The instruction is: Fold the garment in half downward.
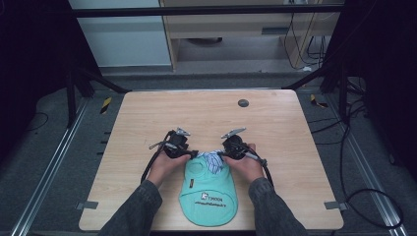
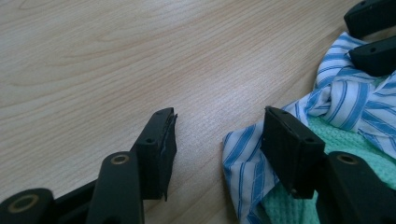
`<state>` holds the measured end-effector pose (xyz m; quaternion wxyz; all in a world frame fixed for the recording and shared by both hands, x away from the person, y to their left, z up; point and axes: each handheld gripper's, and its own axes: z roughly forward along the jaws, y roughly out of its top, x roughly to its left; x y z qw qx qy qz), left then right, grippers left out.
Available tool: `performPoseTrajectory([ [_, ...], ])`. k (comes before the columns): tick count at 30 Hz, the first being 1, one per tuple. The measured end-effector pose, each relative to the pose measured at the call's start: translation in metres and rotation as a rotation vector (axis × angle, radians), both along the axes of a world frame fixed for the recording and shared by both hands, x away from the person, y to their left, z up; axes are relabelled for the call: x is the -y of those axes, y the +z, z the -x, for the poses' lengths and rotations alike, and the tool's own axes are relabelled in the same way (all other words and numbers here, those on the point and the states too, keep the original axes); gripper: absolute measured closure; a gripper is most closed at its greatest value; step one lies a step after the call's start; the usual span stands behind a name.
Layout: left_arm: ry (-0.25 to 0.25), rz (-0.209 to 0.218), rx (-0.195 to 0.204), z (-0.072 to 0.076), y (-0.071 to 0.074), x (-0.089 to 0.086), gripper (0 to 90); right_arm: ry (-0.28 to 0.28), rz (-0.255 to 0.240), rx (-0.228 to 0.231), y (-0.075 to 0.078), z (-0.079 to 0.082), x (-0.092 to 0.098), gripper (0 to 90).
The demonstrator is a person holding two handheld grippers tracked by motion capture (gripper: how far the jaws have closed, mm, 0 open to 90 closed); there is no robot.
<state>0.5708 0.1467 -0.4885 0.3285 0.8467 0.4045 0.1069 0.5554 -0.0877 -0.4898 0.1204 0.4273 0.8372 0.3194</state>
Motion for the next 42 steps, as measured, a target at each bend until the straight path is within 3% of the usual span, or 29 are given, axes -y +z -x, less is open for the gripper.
performPoseTrajectory([
  [4,0.011,0.000,-0.006,0.000,0.002,0.000,44.8,0.020,0.009,-0.002,0.001,0.001,-0.002,72.1],
  [9,0.035,0.025,0.022,0.002,0.015,-0.002,44.3,0.026,0.006,-0.007,0.001,0.003,-0.004,78.2],
  [16,0.013,-0.033,-0.042,0.004,0.009,-0.002,40.9,0.030,0.009,0.008,0.000,0.005,-0.005,79.9],
  [21,-0.013,-0.048,-0.050,0.007,0.005,0.002,42.3,0.028,0.011,0.009,0.000,0.006,-0.006,80.4],
  [24,-0.039,-0.039,-0.042,0.010,0.004,0.003,49.9,0.031,0.020,0.018,0.000,0.006,-0.007,81.1],
  [27,-0.058,-0.023,-0.036,0.013,0.003,0.004,64.9,0.027,0.021,0.019,0.000,0.007,-0.008,81.9],
  [28,-0.064,-0.014,-0.037,0.015,0.003,0.004,64.9,0.036,0.029,0.033,0.000,0.007,-0.008,82.2],
  [29,-0.073,-0.002,-0.037,0.017,0.002,0.005,72.0,0.037,0.032,0.044,-0.001,0.009,-0.008,82.8],
  [33,-0.083,-0.014,-0.027,0.020,0.003,0.007,83.4,0.042,0.040,0.060,-0.001,0.011,-0.009,84.0],
  [37,-0.091,-0.018,-0.006,0.020,0.006,0.007,85.0,0.062,0.056,0.070,0.002,0.013,-0.008,84.2],
  [42,-0.110,-0.019,0.055,0.022,0.019,0.003,85.3,0.085,0.039,0.097,0.010,0.016,-0.003,84.1],
])
